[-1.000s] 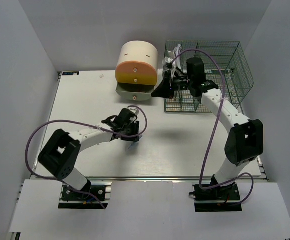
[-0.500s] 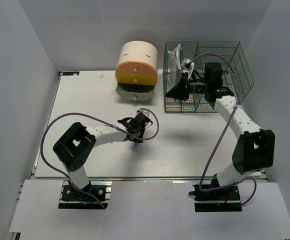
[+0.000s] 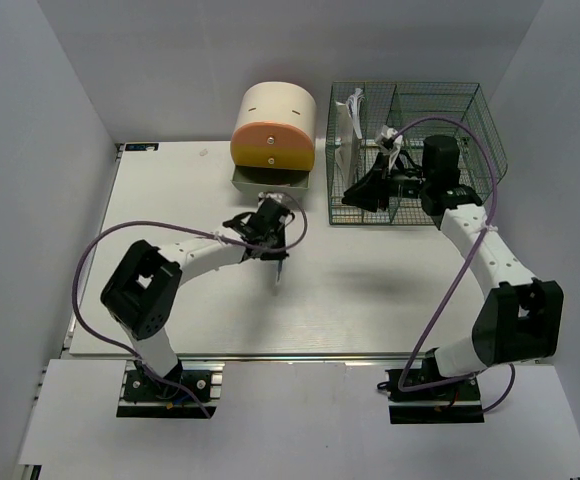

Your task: Organize the desk

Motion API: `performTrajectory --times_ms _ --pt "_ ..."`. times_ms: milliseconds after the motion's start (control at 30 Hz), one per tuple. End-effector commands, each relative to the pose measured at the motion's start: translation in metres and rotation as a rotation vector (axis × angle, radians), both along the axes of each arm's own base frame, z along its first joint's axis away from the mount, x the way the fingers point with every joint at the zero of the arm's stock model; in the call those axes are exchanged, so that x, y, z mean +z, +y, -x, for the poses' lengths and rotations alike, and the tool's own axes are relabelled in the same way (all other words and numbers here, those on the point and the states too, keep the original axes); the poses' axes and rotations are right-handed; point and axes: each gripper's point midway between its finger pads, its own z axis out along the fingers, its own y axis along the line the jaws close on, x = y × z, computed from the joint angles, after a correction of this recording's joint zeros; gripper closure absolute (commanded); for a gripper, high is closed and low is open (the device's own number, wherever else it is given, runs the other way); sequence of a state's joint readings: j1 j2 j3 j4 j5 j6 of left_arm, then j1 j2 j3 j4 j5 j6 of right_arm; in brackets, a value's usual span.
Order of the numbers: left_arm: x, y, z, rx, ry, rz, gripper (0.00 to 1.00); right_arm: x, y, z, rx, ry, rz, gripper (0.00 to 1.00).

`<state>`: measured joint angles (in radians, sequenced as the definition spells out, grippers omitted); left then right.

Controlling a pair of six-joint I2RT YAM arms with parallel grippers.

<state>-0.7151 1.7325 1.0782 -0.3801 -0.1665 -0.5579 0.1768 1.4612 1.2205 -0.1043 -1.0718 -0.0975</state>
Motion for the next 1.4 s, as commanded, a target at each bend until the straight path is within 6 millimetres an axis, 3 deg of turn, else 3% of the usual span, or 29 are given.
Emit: performTrajectory --times_ms 0,100,133,267,467,567,800,967,1300,1333,1367 --pt "0.058 -0.022 -0.042 0.163 -0.045 0.283 1.00 -0.002 -0.008 0.007 -0.026 -0.067 0.043 0.66" --pt "0.085 -0.023 -0.070 0.269 -0.052 0.452 1.00 -0.002 -0.012 0.011 -0.064 -0.080 0.061 0.77" --pt "0.098 -0.020 -0.084 0.326 -0.070 0.515 1.00 -0.007 -0.014 0.009 -0.093 -0.072 0.076 0.86" --pt "0.127 -0.020 -0.108 0.411 -0.080 0.656 1.00 -0.008 -0.020 0.008 -0.138 -0.080 0.087 1.00" --pt "0.171 -0.006 -0.149 0.637 -0.137 0.887 1.00 -0.013 -0.021 0.013 -0.147 -0.074 0.089 1.00" --pt "0.182 0.000 -0.167 0.719 -0.147 0.983 1.00 -0.015 -0.022 0.015 -0.151 -0.077 0.091 1.00" --pt "0.150 0.017 -0.187 0.975 -0.069 1.051 1.00 -0.015 -0.023 0.019 -0.160 -0.077 0.081 1.00" --pt "0.133 0.016 -0.203 1.067 -0.044 1.109 1.00 -0.019 -0.024 0.023 -0.169 -0.079 0.087 1.00" --pt "0.134 0.011 -0.241 1.120 -0.067 1.191 1.00 -0.025 -0.027 0.027 -0.183 -0.072 0.096 1.00" --pt "0.133 0.010 -0.242 1.121 -0.066 1.195 0.95 -0.026 -0.027 0.027 -0.184 -0.071 0.097 1.00" --pt "0.131 0.010 -0.242 1.119 -0.065 1.197 0.77 -0.026 -0.027 0.028 -0.184 -0.069 0.098 1.00"
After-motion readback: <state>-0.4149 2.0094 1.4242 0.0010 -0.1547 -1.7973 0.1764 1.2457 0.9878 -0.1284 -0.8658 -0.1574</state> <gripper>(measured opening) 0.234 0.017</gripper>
